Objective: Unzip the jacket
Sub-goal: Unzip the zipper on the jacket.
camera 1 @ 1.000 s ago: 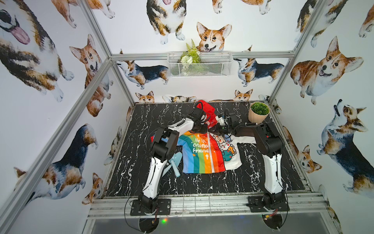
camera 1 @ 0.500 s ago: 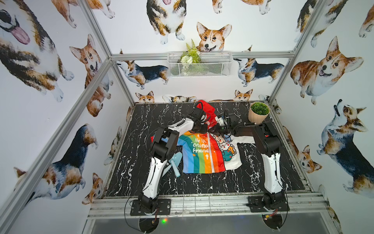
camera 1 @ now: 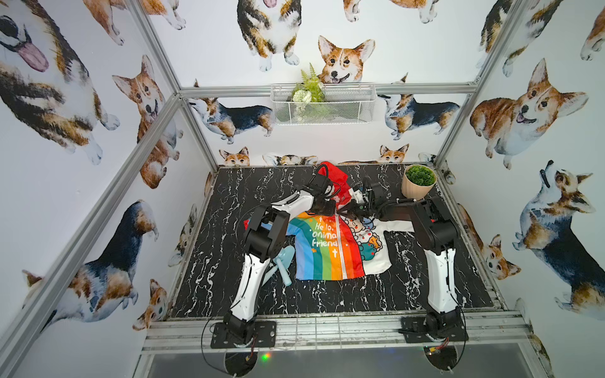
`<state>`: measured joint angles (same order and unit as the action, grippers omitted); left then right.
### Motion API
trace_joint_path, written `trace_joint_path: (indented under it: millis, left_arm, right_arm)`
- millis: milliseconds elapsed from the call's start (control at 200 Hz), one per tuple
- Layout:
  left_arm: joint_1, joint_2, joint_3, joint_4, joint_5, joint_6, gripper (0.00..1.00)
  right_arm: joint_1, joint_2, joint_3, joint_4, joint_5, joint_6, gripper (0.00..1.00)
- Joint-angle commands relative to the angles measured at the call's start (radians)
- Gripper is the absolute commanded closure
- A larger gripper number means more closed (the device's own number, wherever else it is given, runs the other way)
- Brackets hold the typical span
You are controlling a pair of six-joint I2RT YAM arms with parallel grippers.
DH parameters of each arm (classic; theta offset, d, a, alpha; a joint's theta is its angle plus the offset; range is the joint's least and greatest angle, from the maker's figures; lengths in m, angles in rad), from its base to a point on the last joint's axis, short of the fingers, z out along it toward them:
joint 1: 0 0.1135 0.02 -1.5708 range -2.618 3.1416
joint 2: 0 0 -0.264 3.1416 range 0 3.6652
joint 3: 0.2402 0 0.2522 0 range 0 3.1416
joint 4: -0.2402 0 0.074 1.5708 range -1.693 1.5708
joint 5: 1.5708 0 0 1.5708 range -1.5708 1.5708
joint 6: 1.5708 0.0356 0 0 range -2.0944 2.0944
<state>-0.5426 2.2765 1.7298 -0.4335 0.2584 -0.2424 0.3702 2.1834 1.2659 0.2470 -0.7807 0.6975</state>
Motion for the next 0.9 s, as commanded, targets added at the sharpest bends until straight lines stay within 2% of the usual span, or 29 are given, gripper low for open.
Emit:
trace_joint_path:
  millis: [0,135,260,410,716,891]
  left_arm:
    - [0.0,-0.041,-0.032,-0.051,-0.017,-0.005,0.59]
    - [0.008,-0.119,-0.091,0.007,-0.004,-0.019,0.45]
    - [0.015,-0.152,-0.112,0.027,-0.022,-0.021,0.43]
    - [0.021,-0.109,-0.053,-0.002,-0.009,-0.018,0.48]
    - [0.021,-0.001,0.064,-0.052,0.003,-0.013,0.49]
    - [0.021,0.027,0.094,-0.057,0.01,-0.021,0.62]
  right_arm:
    - [-0.001,-0.012,-0.002,-0.025,0.014,-0.021,1.0]
    - [-0.001,-0.011,0.002,-0.038,0.018,-0.029,1.0]
    - [-0.001,-0.009,0.006,-0.043,0.014,-0.029,1.0]
    - [0.001,-0.012,0.007,-0.045,0.013,-0.026,1.0]
    - [0.001,-0.01,0.014,-0.049,0.009,-0.023,1.0]
    - [0.001,-0.004,0.015,-0.046,0.007,-0.02,1.0]
